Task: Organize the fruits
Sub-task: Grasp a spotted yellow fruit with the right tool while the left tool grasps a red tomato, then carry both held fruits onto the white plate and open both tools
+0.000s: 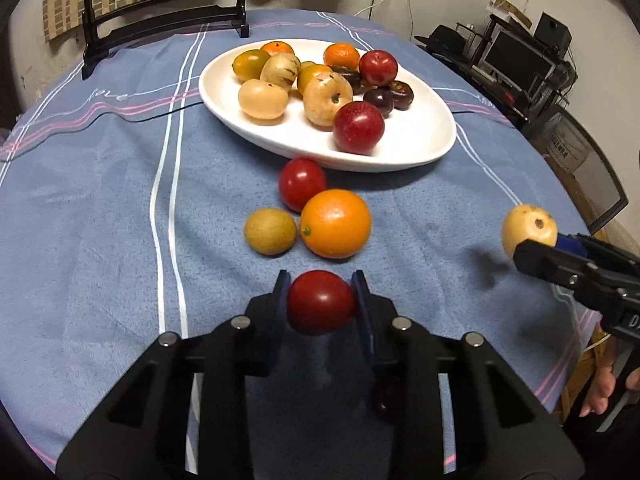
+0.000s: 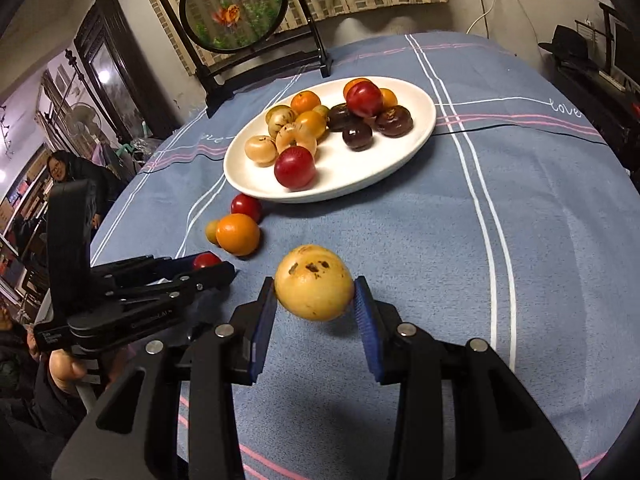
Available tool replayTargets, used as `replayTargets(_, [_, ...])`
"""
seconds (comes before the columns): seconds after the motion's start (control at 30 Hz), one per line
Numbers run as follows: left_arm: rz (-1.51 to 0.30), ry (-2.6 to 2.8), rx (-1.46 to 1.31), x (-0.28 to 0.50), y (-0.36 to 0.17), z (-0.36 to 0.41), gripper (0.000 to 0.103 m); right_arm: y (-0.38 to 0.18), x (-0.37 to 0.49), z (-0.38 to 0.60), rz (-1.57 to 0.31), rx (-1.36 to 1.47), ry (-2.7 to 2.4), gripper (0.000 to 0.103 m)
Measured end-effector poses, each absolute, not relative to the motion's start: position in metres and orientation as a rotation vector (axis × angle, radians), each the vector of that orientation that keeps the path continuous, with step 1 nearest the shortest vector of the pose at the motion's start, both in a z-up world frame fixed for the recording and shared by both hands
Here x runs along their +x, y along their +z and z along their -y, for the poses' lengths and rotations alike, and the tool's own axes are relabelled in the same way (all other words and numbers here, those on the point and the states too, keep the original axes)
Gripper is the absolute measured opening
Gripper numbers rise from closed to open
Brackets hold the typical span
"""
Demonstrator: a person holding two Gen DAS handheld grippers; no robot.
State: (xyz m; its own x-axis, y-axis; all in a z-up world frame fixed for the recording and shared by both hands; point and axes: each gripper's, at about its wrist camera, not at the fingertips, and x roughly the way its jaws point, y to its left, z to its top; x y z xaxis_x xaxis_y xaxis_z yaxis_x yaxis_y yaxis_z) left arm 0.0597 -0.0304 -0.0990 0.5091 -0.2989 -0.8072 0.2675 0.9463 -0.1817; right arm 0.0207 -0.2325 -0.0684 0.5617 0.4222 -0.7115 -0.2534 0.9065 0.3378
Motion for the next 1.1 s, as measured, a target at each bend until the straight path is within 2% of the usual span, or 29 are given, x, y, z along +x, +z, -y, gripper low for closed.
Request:
replayTargets(0.3, [-0.894, -0.354, -0.039, 0.041, -0.068, 0.017, 0.031, -0.068, 0.023, 0.222, -0.890, 0.207, 0.415, 0.040])
replayTargets(0.7, [-0.878, -0.362, -0.060, 0.047, -0.058, 0.003, 0.031, -0.057, 0.032, 0.202, -0.884, 0.157, 0.410, 0.040])
replayTargets(0.93, [-0.885, -0.323, -0.053, 0.129, -0.029, -0.005, 0.031, -0.032, 0.082, 0.196, -0.862, 0.079, 0.360, 0.040])
replayTargets(1.1, [-0.927, -0.268, -0.070, 0.201, -0.030, -0.001, 0.032, -0.028, 0.147, 0.176, -0.856, -0.036, 0.265, 0.039])
